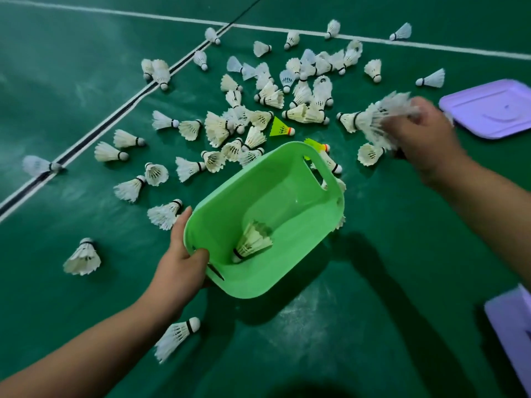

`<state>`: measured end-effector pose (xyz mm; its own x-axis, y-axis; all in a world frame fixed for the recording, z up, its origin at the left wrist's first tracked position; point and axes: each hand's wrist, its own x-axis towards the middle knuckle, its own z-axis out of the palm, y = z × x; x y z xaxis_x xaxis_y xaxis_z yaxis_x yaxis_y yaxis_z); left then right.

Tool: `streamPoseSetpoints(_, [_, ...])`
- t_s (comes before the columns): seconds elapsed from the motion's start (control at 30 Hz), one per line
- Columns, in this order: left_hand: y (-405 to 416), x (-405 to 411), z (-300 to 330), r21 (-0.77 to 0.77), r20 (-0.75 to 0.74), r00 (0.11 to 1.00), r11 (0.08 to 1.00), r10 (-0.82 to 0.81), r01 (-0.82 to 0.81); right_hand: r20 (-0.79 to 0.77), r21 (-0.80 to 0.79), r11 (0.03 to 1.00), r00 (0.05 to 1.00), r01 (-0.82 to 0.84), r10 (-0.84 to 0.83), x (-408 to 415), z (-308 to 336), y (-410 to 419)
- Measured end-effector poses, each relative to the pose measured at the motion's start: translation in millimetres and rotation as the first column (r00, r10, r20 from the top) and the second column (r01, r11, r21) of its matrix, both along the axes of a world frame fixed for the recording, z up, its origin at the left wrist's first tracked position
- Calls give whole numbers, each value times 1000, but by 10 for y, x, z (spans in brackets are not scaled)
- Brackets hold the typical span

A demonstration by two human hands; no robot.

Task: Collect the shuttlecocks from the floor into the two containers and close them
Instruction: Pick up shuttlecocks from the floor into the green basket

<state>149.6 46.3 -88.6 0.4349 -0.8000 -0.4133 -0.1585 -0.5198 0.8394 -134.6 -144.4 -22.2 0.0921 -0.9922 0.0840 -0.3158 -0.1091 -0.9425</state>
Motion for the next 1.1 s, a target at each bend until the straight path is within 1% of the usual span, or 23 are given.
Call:
streamPoseSetpoints(0.03, [3,-5,9,-7,-11,1000,1000,0,0,26,80,975,978,-207,205,135,139,110])
streamPoseSetpoints(0.07, [18,-4,25,-13,-12,1000,1000,0,0,-16,160,917,928,-364,372,275,212,217])
streamPoseSetpoints(0.1, [40,3,57,-21,-7,1000,1000,-4,3,-139,226,857,855,-463,499,419,215,308])
streamPoseSetpoints(0.13, [61,12,89,-24,-8,1000,1000,-7,7,-322,277,824,761,-494,564,555,156,392])
streamPoseSetpoints(0.17, [81,28,114,-26,-11,1000,1000,-14,13,-498,297,830,665,-472,556,674,48,432])
streamPoseSetpoints(0.2, [107,42,137,-25,-12,1000,999,-21,21,-631,272,857,592,-437,502,786,-84,459])
streamPoseSetpoints(0.23, [144,55,160,-26,-13,1000,999,-27,27,-709,255,881,543,-399,451,907,-215,496])
streamPoseSetpoints(0.27, [174,59,188,-27,-14,999,999,-36,35,-737,252,896,528,-366,423,1021,-335,540])
streamPoseSetpoints(0.33, [214,64,229,-36,-23,999,998,-42,41,-705,338,885,537,-321,463,1208,-539,601])
streamPoseSetpoints(0.43, [267,124,271,-57,-61,997,998,-35,32,-540,523,792,596,-316,595,1422,-677,669])
streamPoseSetpoints(0.6, [375,284,289,-51,-88,996,998,15,-20,-500,605,715,532,-350,683,1744,-762,744])
streamPoseSetpoints(0.7, [426,376,280,-54,-93,995,998,32,-37,-345,696,603,554,-390,757,1917,-835,805])
streamPoseSetpoints(0.77, [462,446,255,-50,-93,995,998,41,-46,-323,720,567,530,-401,784,1994,-866,824])
streamPoseSetpoints(0.8, [477,478,237,-48,-91,995,998,44,-48,-393,705,582,458,-406,797,2040,-861,837])
streamPoseSetpoints(0.83, [490,505,221,-48,-87,995,998,41,-45,-505,675,621,363,-398,783,2084,-847,846])
streamPoseSetpoints(0.87, [497,528,210,-46,-79,996,998,38,-41,-624,607,688,298,-397,722,2125,-830,863])
streamPoseSetpoints(0.9, [511,566,204,-44,-65,997,998,37,-40,-709,539,746,267,-392,652,2169,-811,891])
streamPoseSetpoints(0.93, [523,629,212,-45,-55,997,998,48,-50,-761,477,795,276,-376,587,2216,-794,908])
streamPoseSetpoints(0.97, [517,676,231,-55,-58,996,996,67,-71,-794,416,835,304,-361,527,2222,-766,901])
streamPoseSetpoints(1.0, [516,752,262,-64,-61,993,992,104,-108,-803,336,867,369,-368,468,2243,-716,906])
streamPoseSetpoints(1.03, [536,877,296,-79,-56,987,984,153,-157,-787,227,886,459,-405,411,2305,-693,908])
streamPoseSetpoints(1.07, [563,1018,317,-92,-56,976,973,209,-213,-744,71,883,564,-464,357,2343,-622,932])
streamPoseSetpoints(1.1, [600,1156,335,-106,-71,960,955,271,-278,-666,-134,844,678,-519,311,2378,-535,973])
